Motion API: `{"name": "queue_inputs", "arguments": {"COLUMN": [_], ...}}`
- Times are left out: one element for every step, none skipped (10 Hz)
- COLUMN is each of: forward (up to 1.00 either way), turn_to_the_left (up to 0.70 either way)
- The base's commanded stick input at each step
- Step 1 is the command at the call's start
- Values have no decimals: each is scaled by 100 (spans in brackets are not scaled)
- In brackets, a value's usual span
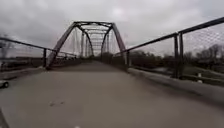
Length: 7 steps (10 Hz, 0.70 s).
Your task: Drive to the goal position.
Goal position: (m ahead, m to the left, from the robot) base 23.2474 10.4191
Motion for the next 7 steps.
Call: {"name": "queue_inputs", "arguments": {"forward": [70,70,70,70,70,70,70], "turn_to_the_left": [0,0,0,0,0,0,0]}}
